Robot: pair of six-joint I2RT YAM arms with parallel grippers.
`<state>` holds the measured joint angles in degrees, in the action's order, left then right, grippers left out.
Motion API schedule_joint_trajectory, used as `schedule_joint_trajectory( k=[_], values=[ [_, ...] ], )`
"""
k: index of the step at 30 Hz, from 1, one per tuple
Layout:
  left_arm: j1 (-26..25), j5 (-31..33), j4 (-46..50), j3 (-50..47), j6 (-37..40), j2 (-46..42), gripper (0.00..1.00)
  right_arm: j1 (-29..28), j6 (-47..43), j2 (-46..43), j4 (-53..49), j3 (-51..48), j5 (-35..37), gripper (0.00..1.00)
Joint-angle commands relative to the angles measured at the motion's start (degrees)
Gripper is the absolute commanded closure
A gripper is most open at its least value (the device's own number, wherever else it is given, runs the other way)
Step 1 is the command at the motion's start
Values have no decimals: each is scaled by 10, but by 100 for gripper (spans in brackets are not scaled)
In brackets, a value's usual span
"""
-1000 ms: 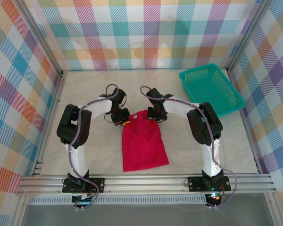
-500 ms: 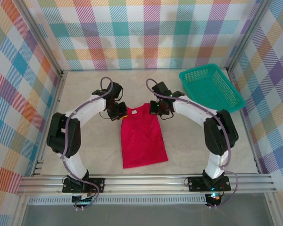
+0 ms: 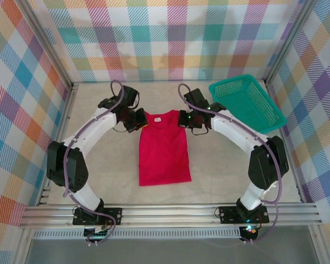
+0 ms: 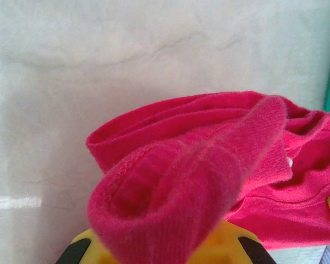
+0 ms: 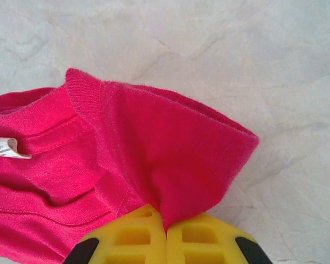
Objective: Fold the inside-out t-shirt
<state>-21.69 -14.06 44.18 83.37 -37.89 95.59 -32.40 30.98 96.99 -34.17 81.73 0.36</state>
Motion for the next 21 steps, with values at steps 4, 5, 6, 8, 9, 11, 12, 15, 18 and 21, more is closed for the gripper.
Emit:
schedule_joint_trajectory(
  k=[4, 5, 6, 8, 9, 11, 12, 15, 18, 21],
  values=[
    [32, -21, 22, 188, 38, 87, 100, 58, -23, 52, -13, 152, -42, 100],
    [35, -28, 31, 239, 43, 107, 100, 67, -27, 66, -23, 188, -49, 100],
    [35, -31, 41, 291, 52, 125, 100, 75, -32, 79, -34, 226, -58, 100],
    [35, -35, 48, 370, 69, 147, 100, 82, -42, 100, -58, 295, -69, 100],
    [35, -35, 45, 392, 76, 150, 100, 82, -49, 105, -67, 324, -76, 100],
    [34, -29, 22, 382, 93, 133, 100, 82, -55, 97, -68, 334, -97, 100],
    [33, -24, 1, 347, 99, 113, 100, 81, -56, 84, -60, 314, -105, 100],
    [29, -27, -102, 160, 95, 27, 100, 71, -49, 23, -6, 180, -121, 100],
    [17, -23, -202, -51, 68, -65, 100, 47, -22, -50, 71, 8, -127, 100],
    [-14, -12, -261, -215, 37, -142, 100, 7, 19, -114, 125, -137, -109, 100]
  ],
)
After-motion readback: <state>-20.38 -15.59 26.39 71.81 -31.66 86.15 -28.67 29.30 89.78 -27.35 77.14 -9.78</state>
